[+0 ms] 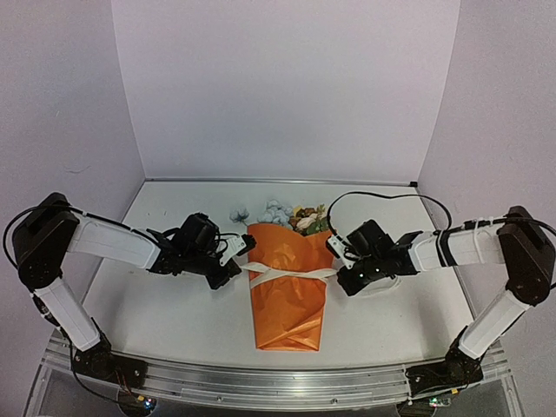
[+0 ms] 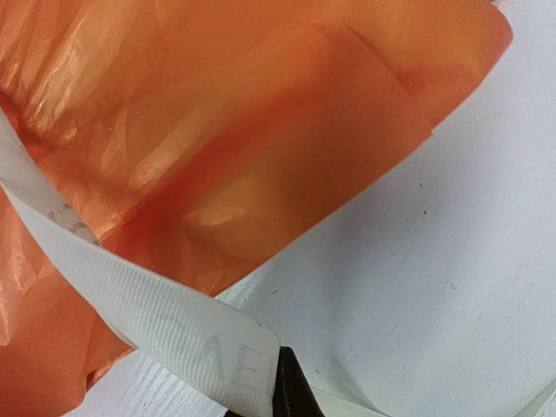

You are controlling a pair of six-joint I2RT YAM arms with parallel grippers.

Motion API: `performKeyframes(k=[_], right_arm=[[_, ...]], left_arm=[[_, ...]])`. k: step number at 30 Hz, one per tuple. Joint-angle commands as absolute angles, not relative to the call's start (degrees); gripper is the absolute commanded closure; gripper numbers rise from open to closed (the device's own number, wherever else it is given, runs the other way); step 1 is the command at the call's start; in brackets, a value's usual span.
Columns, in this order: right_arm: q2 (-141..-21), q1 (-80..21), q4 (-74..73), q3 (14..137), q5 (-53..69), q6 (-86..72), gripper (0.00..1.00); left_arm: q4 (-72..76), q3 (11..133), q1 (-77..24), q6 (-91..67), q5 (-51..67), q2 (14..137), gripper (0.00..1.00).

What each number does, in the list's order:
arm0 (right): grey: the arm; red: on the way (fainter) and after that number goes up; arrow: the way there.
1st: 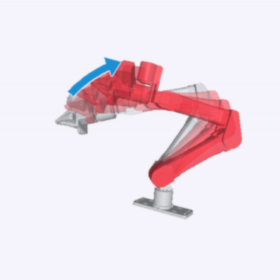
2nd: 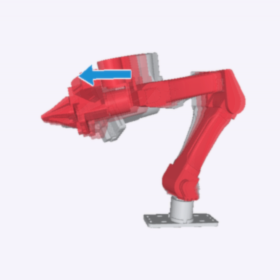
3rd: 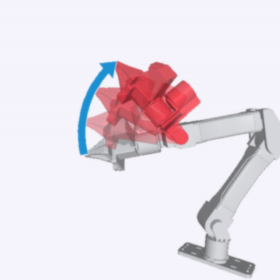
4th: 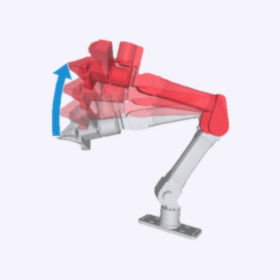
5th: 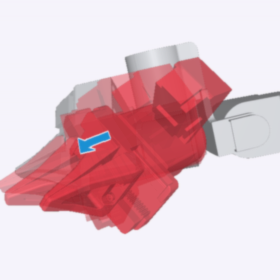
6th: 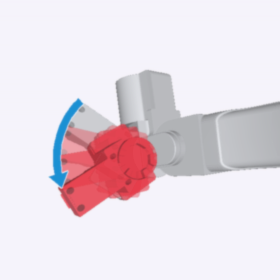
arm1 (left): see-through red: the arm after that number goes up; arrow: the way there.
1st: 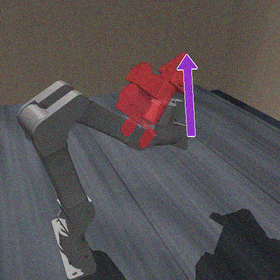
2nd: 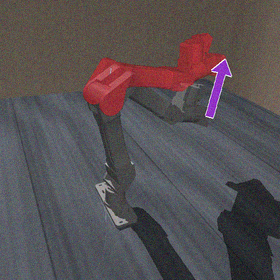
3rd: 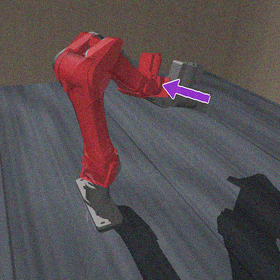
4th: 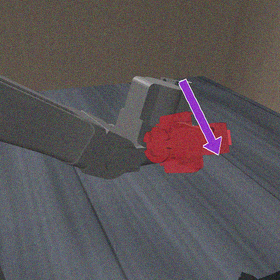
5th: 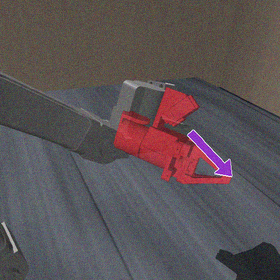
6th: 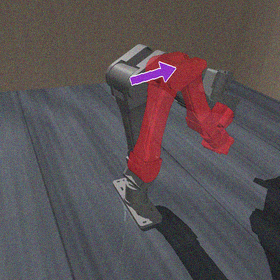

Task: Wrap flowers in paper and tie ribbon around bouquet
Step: Tie the ribbon around the folded bouquet.

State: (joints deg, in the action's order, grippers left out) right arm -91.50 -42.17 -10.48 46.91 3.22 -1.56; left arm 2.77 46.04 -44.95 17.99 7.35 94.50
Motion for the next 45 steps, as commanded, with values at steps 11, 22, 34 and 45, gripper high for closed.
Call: performKeyframes(k=[11,22,34,45], right_arm=[[-92.6,-42.4,-36.2,61.2,-6.8,-21.5,1.00],[-80.3,-26.8,-35.6,43.5,-13.1,-41.9,1.00],[-77.9,-24.4,-35.8,40.8,-7.9,-41.6,1.00],[-77.0,-25.6,-47.3,49.3,-0.8,-41.7,1.00]], left_arm=[[2.9,46.1,-45.4,-16.9,-3.2,93.4,1.00],[-3.1,33.0,-15.0,-46.4,6.7,81.9,1.00],[-4.6,35.2,-9.6,-45.5,8.8,83.8,1.00],[-9.3,40.8,-15.0,-41.5,5.2,81.7,1.00]])
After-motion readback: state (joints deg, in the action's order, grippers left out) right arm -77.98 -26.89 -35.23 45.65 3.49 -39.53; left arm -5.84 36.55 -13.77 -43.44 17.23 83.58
